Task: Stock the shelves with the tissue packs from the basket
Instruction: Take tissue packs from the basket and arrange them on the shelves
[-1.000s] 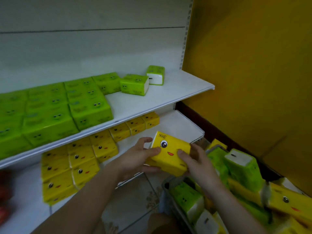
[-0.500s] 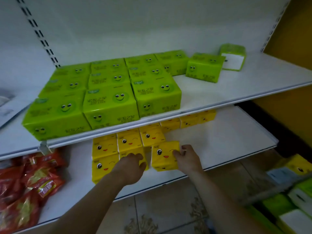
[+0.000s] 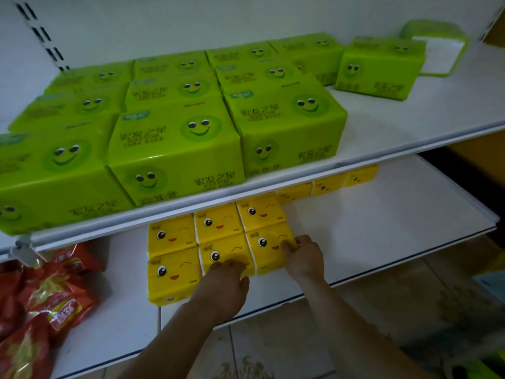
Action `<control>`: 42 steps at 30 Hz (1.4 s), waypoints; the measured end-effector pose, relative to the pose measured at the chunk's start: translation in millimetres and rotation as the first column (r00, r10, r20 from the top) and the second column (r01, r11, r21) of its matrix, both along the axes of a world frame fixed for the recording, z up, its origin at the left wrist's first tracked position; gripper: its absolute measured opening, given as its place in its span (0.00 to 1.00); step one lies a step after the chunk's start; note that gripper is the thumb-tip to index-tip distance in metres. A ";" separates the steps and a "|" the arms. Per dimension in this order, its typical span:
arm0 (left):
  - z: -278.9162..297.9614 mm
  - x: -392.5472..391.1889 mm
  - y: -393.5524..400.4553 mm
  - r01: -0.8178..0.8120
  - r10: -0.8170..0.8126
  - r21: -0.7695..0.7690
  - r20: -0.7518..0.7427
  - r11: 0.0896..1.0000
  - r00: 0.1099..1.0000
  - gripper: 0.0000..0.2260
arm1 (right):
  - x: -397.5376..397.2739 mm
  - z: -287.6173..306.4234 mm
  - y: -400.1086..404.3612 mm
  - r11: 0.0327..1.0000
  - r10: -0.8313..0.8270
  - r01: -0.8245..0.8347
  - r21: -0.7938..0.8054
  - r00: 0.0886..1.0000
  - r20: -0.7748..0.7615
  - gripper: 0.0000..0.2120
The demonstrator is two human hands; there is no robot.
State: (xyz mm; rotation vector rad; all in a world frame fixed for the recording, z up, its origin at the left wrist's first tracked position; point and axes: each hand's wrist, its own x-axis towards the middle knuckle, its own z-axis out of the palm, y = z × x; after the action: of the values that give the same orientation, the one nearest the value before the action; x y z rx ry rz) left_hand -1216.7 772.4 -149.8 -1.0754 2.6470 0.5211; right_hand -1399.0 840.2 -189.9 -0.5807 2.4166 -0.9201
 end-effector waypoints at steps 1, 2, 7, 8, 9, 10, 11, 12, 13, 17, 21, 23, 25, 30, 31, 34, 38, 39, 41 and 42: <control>3.6 -1.7 -0.9 -0.012 0.012 0.017 -0.014 1.000 1.000 0.20 | -1.5 2.3 0.2 1.000 0.026 -0.026 0.012 1.000 -0.003 0.18; 9.4 -4.7 0.4 -0.024 0.025 0.029 -0.028 0.999 0.999 0.19 | -3.6 7.9 3.4 0.999 0.050 -0.050 0.020 0.999 -0.008 0.19; 51.5 -29.0 14.0 -0.065 0.080 0.107 -0.137 0.992 0.987 0.15 | -14.3 64.5 31.5 0.990 0.100 -0.109 -0.088 0.990 -0.103 0.16; 63.9 -37.0 19.8 -0.045 0.066 0.136 -0.153 0.990 0.986 0.14 | -16.1 82.8 43.1 0.985 0.100 -0.115 -0.129 0.988 -0.119 0.13; 76.9 -45.5 27.1 -0.008 0.034 0.160 -0.163 0.987 0.986 0.13 | -18.6 99.2 56.9 0.977 0.095 -0.118 -0.177 0.986 -0.135 0.11; 90.2 -55.0 36.2 0.044 -0.015 0.176 -0.161 0.983 0.987 0.13 | -21.2 115.0 73.2 0.968 0.083 -0.115 -0.223 0.986 -0.146 0.10; 103.9 -65.7 47.1 0.107 -0.078 0.189 -0.154 0.976 0.985 0.13 | -25.5 128.9 92.2 0.958 0.066 -0.105 -0.267 0.987 -0.149 0.09; 118.1 -76.8 60.8 0.177 -0.148 0.207 -0.150 0.962 0.977 0.14 | -30.7 141.7 113.8 0.949 0.048 -0.089 -0.301 0.989 -0.141 0.08; 131.6 -88.1 76.0 0.250 -0.219 0.221 -0.158 0.943 0.963 0.14 | -36.9 154.7 137.0 0.941 0.028 -0.071 -0.330 0.991 -0.133 0.07; 175.5 -131.9 143.7 0.485 -0.449 0.197 -0.199 0.852 0.871 0.13 | -67.7 203.7 237.9 0.967 -0.034 -0.027 -0.252 0.971 -0.236 0.06; 187.4 -161.2 217.0 0.619 -0.583 0.185 -0.213 0.763 0.784 0.14 | -78.1 216.6 334.5 0.994 0.053 -0.020 0.111 0.951 -0.304 0.10; 180.6 -169.2 248.1 0.656 -0.629 0.200 -0.187 0.727 0.754 0.13 | -69.1 212.8 368.2 0.958 0.124 -0.049 0.282 0.959 -0.254 0.13; 164.4 -172.3 272.2 0.665 -0.655 0.230 -0.128 0.711 0.745 0.11 | -54.8 204.2 390.7 0.925 0.179 -0.098 0.367 0.965 -0.192 0.17; 125.0 -161.6 311.4 0.603 -0.633 0.366 -0.047 0.709 0.773 0.09 | -23.1 177.0 415.0 0.778 0.430 -0.277 0.563 0.889 -0.158 0.16; 121.2 -158.5 318.4 0.589 -0.629 0.393 -0.033 0.706 0.776 0.10 | -19.4 175.2 418.1 0.763 0.469 -0.287 0.580 0.863 -0.190 0.15; 114.6 -155.1 331.4 0.565 -0.602 0.433 -0.061 0.702 0.796 0.14 | -20.8 182.1 432.2 0.763 0.477 -0.206 0.613 0.820 -0.318 0.21; 112.1 -157.8 341.4 0.558 -0.577 0.450 -0.109 0.698 0.810 0.14 | -25.3 179.7 462.0 0.594 0.384 -0.085 0.800 0.903 -0.190 0.45; 113.0 -158.5 344.4 0.554 -0.570 0.458 -0.118 0.696 0.813 0.14 | -22.1 172.8 465.8 0.589 0.359 -0.070 0.805 0.916 -0.182 0.48; 116.5 -158.8 350.6 0.555 -0.560 0.470 -0.146 0.686 0.816 0.11 | -13.4 157.9 469.6 0.620 0.305 -0.026 0.785 0.929 -0.211 0.48; 118.5 -158.8 352.7 0.557 -0.556 0.479 -0.161 0.679 0.816 0.10 | -10.3 152.8 471.4 0.642 0.281 0.008 0.766 0.928 -0.245 0.46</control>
State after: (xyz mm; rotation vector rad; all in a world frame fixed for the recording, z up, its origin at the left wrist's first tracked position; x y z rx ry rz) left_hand -1375.5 1125.1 -31.3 -0.0842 2.4247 0.9884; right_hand -1409.3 1311.6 -37.0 -0.6064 2.6963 0.3505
